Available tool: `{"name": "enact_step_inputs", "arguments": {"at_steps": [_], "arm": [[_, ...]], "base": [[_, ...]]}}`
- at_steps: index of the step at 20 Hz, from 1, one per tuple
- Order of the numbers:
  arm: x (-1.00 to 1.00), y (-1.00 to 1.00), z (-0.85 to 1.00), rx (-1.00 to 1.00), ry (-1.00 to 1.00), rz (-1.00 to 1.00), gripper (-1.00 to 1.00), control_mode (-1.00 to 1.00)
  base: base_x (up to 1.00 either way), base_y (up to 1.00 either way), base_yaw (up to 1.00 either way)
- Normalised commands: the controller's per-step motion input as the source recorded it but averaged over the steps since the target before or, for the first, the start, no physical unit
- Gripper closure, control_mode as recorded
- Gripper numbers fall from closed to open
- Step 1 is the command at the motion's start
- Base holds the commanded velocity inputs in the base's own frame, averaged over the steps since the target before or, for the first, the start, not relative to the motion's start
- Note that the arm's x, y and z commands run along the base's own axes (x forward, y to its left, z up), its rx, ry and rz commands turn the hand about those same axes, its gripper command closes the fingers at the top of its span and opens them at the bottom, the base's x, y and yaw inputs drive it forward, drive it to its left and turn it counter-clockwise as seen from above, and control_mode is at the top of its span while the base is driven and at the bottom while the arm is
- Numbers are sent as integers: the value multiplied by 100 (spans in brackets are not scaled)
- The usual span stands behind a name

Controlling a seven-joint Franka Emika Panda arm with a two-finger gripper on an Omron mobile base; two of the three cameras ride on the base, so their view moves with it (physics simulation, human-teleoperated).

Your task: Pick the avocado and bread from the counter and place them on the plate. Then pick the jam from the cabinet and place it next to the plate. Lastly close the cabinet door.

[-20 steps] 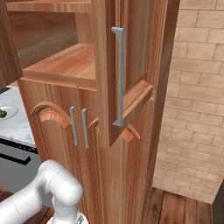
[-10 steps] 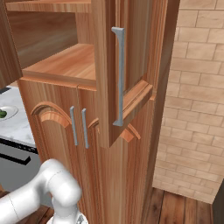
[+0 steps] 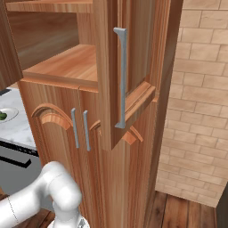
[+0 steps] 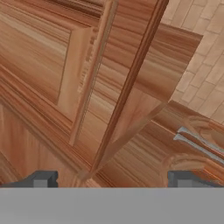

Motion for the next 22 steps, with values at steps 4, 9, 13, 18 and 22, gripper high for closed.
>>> {"name": "enact_step_inputs", "arguments": {"at_steps": [4,9,13,18,22], "arm": [[0,0,7,0,-14,-2,-100,-100],[0,-5,15,0,-14,-5,-100,-100],[0,-16,10,0,-15,-7,-100,-100],[0,-21,4,0,-15,-8,-100,-100],[0,-24,9,0,-15,-8,-100,-100]], "base": [[0,0,0],[0,0,0],[0,0,0],[0,0,0],[0,0,0]]}}
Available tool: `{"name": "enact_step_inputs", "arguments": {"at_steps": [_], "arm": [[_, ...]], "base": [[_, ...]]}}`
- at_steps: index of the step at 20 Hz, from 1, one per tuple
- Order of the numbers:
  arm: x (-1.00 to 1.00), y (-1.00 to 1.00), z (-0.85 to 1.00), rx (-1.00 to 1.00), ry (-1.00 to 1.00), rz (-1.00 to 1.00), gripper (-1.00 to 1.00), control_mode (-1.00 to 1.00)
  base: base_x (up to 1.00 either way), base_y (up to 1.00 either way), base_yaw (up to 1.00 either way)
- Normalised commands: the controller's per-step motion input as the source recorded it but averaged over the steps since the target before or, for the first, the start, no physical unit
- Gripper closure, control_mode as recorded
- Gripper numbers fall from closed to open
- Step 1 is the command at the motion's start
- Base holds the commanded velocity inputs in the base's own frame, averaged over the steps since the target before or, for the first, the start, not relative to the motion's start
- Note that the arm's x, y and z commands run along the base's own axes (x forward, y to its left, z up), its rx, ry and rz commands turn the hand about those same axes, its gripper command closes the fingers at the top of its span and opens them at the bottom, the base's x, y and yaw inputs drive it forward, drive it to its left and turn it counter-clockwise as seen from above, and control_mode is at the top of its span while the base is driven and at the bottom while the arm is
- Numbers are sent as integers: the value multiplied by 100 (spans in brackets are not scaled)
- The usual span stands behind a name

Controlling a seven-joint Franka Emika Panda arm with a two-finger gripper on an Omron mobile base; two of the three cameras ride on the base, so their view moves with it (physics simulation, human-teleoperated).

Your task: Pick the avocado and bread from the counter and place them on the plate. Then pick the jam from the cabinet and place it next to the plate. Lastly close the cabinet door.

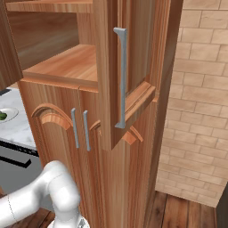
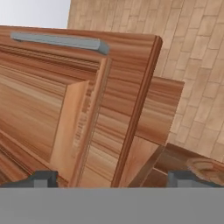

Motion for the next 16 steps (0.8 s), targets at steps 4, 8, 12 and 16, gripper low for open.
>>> {"name": "enact_step_inputs", "arguments": {"at_steps": [4,8,12,16], "arm": [[0,-29,13,0,-17,-7,-100,-100],[0,-30,12,0,-18,-6,-100,-100],[0,-33,13,0,-16,-6,-100,-100],[0,-37,13,0,-15,-5,-100,-100]], "base": [[0,0,0],[0,0,0],[0,0,0],[0,0,0]]}}
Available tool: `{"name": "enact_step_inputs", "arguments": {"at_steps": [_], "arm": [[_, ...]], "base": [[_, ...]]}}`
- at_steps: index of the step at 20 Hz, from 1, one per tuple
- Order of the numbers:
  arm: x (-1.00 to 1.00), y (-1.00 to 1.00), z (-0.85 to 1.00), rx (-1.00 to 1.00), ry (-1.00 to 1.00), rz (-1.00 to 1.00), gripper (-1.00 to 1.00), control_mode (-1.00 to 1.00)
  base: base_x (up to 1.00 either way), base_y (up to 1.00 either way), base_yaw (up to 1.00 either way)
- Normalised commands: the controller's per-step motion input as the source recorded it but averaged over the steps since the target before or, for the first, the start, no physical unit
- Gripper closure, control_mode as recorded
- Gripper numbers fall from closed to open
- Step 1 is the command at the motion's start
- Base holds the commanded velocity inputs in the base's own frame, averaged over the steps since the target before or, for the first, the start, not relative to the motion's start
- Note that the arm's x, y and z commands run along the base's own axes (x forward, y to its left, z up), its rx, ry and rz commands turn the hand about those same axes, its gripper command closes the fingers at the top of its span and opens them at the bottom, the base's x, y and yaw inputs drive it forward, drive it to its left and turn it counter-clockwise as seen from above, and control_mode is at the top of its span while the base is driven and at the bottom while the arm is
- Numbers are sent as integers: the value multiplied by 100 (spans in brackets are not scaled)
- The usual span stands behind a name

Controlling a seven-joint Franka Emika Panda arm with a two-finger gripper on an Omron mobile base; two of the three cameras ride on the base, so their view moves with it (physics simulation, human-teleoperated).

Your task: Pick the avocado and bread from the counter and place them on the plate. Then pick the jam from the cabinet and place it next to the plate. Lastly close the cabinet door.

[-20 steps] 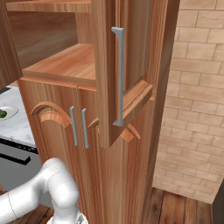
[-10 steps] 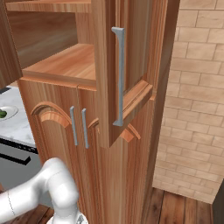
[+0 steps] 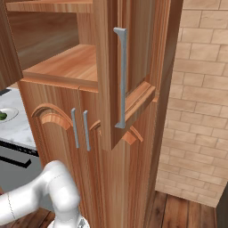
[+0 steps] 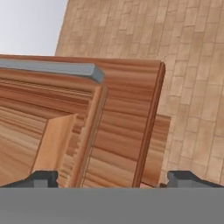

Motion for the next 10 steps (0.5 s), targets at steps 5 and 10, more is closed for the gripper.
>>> {"name": "enact_step_inputs", "arguments": {"at_steps": [5,10], "arm": [[0,-42,17,0,-18,-4,-100,-100],[-2,-49,21,0,-18,-1,-100,-100]], "base": [[0,0,0],[0,0,0]]}}
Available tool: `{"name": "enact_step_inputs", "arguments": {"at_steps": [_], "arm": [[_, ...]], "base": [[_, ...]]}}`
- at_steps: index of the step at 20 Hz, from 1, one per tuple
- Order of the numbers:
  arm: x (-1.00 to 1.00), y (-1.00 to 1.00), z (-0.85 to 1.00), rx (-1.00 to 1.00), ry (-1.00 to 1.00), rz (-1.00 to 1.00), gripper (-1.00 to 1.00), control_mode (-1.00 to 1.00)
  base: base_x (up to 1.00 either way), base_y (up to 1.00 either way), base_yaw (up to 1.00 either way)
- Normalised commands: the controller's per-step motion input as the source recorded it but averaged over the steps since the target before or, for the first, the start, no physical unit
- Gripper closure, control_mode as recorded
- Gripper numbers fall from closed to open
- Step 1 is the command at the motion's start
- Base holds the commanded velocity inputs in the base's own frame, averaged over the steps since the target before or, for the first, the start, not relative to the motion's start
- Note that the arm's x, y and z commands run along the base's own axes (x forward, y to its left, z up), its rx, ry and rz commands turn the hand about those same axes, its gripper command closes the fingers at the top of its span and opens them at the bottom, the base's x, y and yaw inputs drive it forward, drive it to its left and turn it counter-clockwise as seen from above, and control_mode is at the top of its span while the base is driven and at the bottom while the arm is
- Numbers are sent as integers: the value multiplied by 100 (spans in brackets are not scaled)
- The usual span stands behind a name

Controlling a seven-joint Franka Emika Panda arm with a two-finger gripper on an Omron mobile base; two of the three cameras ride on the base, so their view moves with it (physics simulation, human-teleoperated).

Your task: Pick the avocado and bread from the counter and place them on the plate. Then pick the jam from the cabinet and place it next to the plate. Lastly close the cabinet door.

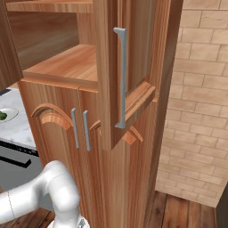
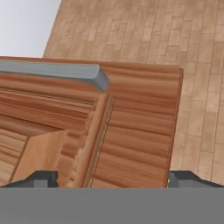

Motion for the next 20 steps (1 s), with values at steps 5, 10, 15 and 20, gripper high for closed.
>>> {"name": "enact_step_inputs", "arguments": {"at_steps": [5,10,15,20], "arm": [[-4,-55,18,0,-16,0,-100,-100],[-4,-60,12,0,-16,0,-100,-100],[0,-63,5,1,-15,1,-100,-100],[0,-68,1,5,-15,7,-100,-100]], "base": [[0,0,0],[0,0,0],[0,0,0],[0,0,0]]}}
